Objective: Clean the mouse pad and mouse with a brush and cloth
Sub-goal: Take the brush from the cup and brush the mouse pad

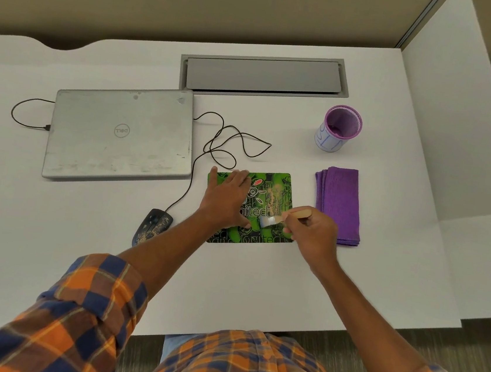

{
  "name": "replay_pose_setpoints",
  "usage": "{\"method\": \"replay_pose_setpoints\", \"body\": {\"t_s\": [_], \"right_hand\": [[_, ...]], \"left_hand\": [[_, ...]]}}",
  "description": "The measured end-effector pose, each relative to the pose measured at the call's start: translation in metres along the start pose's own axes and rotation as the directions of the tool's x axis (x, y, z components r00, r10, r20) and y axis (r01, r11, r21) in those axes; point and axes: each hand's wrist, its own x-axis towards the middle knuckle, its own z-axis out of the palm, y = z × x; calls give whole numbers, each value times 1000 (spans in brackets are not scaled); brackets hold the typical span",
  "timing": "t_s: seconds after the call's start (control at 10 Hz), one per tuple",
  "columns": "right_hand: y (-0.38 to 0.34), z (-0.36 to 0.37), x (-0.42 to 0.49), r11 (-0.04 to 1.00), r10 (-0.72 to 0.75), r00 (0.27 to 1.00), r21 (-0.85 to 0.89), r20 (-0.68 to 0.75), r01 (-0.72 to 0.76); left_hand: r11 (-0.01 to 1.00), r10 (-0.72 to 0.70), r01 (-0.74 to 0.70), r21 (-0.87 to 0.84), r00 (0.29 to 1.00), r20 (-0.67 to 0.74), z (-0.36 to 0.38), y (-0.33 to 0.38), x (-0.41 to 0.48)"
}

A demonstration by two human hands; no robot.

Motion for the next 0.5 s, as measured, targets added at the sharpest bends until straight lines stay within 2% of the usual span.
{"method": "replay_pose_setpoints", "body": {"t_s": [0.1, 0.3, 0.5], "right_hand": [[0, 4, 2, 1000, -8, 1000, -26, 5, 9], [4, -21, 13, 998, 25, 995, -62, -96, -31], [-5, -11, 10, 1000, 24, 997, 8, -70, -23]], "left_hand": [[1000, 1, -1, 0, 1000, -1, 0, 0, 0], [1000, -3, 3, 2, 1000, 5, 0, 0, -1], [1000, 0, 0, -7, 1000, -9, 1, 0, -1]]}}
